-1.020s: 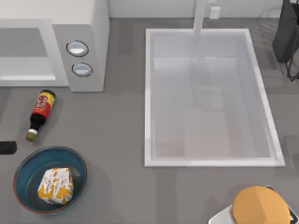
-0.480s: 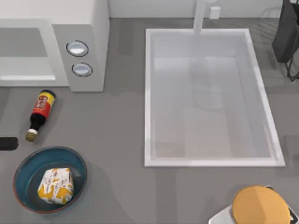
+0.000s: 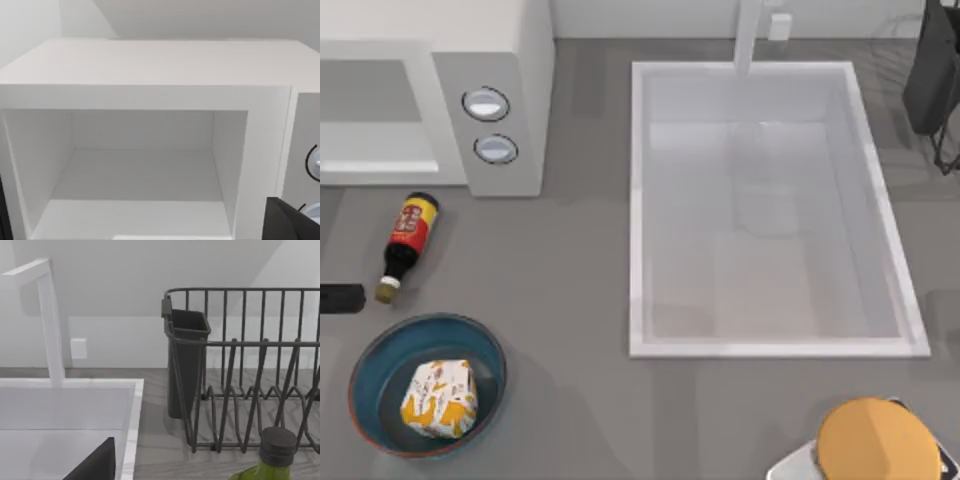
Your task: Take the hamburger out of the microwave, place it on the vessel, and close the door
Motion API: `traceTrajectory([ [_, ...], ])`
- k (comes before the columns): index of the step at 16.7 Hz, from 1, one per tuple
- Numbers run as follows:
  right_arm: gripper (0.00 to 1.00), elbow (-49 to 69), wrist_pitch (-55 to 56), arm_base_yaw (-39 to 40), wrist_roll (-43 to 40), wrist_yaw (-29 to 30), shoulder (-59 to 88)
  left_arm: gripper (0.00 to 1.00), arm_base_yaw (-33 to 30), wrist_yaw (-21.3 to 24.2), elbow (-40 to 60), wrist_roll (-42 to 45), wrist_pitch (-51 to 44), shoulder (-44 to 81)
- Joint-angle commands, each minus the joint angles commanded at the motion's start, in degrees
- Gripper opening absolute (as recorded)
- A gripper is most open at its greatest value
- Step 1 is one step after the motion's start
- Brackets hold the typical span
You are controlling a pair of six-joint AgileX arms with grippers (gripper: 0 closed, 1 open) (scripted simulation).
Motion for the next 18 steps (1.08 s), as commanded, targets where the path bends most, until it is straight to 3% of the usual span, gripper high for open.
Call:
traceTrajectory([
  [3,1.0,0.0,0.0,0.0,0.0,0.0,0.0,0.0,1.95,1.35,1.93,1.91,-1.73,1.93],
  [6,1.0,0.0,0.0,0.0,0.0,0.0,0.0,0.0,9.26,5.98,9.13,8.74,-7.73,9.19],
  [15,1.0,0.0,0.0,0.0,0.0,0.0,0.0,0.0,48.84,28.5,48.35,38.41,-39.49,49.4],
  [18,1.0,0.0,0.0,0.0,0.0,0.0,0.0,0.0,58.68,35.51,60.42,45.86,-50.23,61.74],
])
